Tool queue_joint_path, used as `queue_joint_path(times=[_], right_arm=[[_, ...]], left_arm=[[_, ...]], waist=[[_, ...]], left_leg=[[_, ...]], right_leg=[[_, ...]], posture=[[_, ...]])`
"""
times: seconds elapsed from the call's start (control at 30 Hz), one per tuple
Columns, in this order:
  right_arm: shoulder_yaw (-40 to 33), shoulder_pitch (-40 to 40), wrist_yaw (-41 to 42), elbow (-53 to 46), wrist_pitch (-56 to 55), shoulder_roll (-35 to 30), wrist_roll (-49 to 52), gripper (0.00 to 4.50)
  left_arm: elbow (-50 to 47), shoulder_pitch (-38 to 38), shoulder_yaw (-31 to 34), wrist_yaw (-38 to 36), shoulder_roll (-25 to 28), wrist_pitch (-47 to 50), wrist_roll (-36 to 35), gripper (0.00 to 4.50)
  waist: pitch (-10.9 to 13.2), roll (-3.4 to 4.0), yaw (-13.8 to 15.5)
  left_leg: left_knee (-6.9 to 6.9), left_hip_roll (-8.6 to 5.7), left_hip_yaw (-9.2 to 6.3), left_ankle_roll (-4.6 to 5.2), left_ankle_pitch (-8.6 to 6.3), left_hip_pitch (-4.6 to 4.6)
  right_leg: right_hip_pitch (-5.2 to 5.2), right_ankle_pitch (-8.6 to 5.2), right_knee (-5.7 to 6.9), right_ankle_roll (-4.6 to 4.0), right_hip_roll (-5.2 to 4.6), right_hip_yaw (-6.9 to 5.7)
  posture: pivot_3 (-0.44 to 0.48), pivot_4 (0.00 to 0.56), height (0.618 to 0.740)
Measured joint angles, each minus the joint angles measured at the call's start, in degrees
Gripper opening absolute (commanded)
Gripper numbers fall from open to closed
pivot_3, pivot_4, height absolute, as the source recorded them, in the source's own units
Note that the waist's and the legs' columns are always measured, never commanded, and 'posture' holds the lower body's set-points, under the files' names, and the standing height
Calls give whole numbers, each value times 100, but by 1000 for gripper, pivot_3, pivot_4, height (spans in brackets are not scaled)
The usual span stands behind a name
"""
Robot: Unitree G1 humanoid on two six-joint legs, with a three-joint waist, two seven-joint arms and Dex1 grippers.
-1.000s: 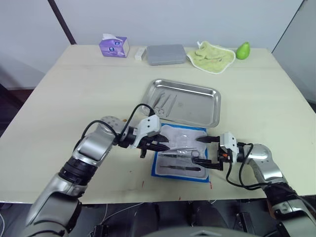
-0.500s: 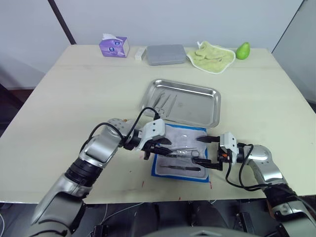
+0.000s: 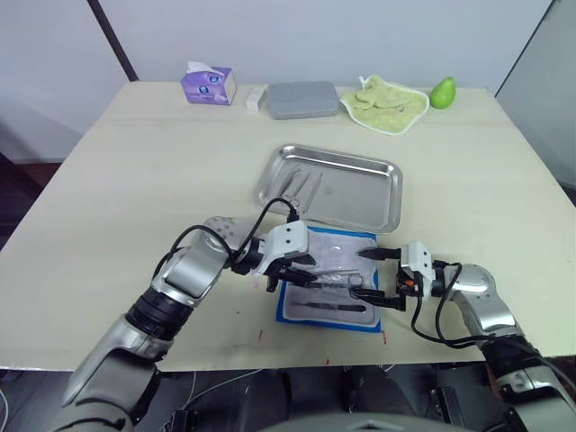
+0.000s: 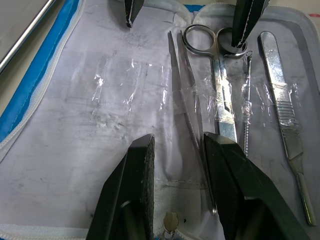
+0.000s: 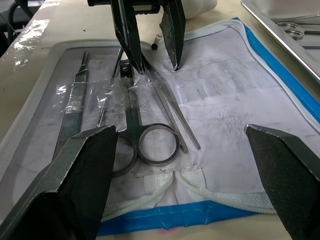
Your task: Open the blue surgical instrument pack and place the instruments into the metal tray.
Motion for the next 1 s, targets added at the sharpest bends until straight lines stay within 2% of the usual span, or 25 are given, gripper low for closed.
queue_joint_path(times=[0.1,0.13,0.6,0.73,1.0], right_arm=[[2,0,0,0,1,4,0,4500],[1,0,-2,3,4,3,-3,4500],[2,-14,-7,7,11,33,-16,4500],[15,-55,-5,32,9,67,-37,4500],[30,-92,-1,58,-16,125,-99,4500]], left_arm=[[-127,59,-98,-52,73,-100,66,607],[-129,63,-115,-84,77,-130,81,53],[112,-365,-303,-279,31,20,269,53],[30,-583,-354,-407,143,475,322,53],[23,-834,-351,-747,389,710,318,53]], waist=[[-1,1,-2],[-2,0,2],[-2,0,-12],[-2,0,-36],[-2,0,-107]], left_leg=[[0,0,1,0,0,1],[0,0,0,0,0,2],[1,0,-1,1,0,4],[1,2,-4,1,0,4],[1,2,-7,1,0,2]], right_leg=[[0,0,0,0,0,2],[1,0,1,0,0,0],[4,0,2,0,3,1],[3,0,3,-1,8,1],[3,0,2,-1,8,-1]], posture=[[0,150,740],[0,150,740],[0,150,740],[0,150,740],[0,150,740]])
